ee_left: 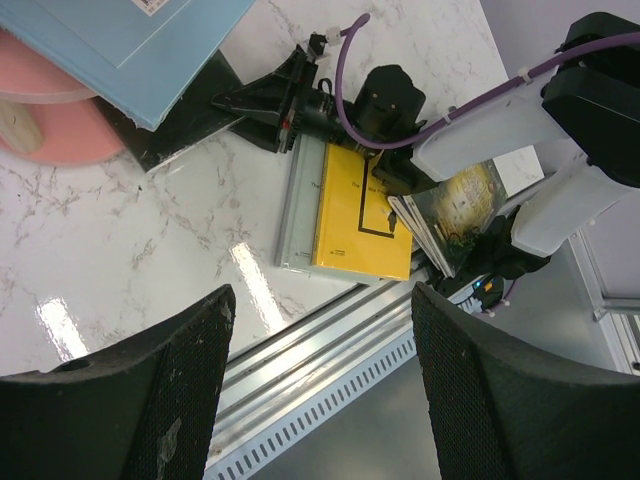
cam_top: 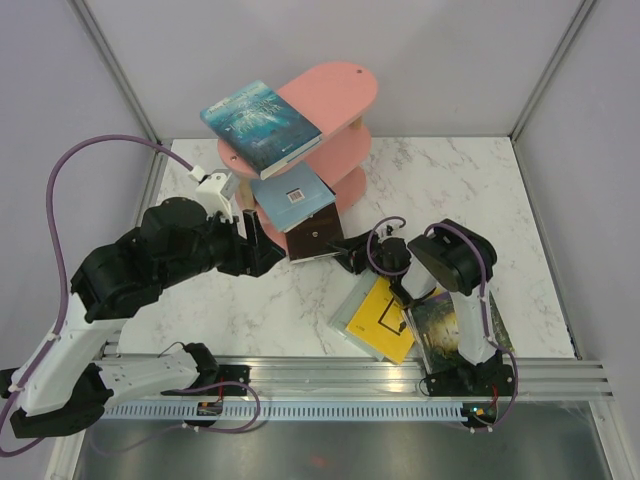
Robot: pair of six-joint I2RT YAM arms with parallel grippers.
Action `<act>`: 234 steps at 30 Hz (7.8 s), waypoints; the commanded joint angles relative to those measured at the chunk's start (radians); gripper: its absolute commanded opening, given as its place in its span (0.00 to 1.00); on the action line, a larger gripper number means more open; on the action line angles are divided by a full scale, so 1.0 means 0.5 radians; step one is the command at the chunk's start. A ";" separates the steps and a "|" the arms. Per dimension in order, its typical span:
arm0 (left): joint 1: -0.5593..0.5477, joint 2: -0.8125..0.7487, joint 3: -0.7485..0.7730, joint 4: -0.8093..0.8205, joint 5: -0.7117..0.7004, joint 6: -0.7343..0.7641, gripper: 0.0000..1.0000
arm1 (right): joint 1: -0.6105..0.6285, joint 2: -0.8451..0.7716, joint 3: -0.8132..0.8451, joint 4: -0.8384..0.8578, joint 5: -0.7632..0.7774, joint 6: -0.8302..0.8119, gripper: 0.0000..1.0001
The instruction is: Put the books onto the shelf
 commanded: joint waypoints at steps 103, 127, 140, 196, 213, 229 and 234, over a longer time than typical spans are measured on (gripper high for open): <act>-0.282 0.960 -1.337 1.647 0.742 -0.196 0.90 | -1.004 -2.628 0.057 -4.035 -0.101 -1.772 0.83; -0.310 1.571 -1.404 2.340 1.195 -0.362 0.57 | -1.004 -2.520 0.014 -4.059 -0.086 -1.898 0.83; -0.414 1.391 -1.555 2.675 1.248 -0.641 0.02 | -1.007 -2.520 0.130 -4.062 -0.171 -1.953 0.83; -0.942 -0.503 -1.389 2.202 -1.010 -1.236 0.02 | -0.559 -2.468 0.493 -2.658 -1.012 -0.285 0.98; -0.758 -0.270 -0.921 1.963 -0.774 -1.025 0.43 | -0.362 -2.186 1.017 -2.271 -0.939 -0.155 0.00; -0.500 -0.132 -0.493 1.714 -0.639 -0.760 0.73 | -0.313 -1.895 1.514 -2.188 -1.012 -0.091 0.00; -0.200 -0.021 -0.410 1.711 -0.320 -0.807 0.65 | -0.237 -1.794 1.634 -2.206 -1.018 -0.125 0.00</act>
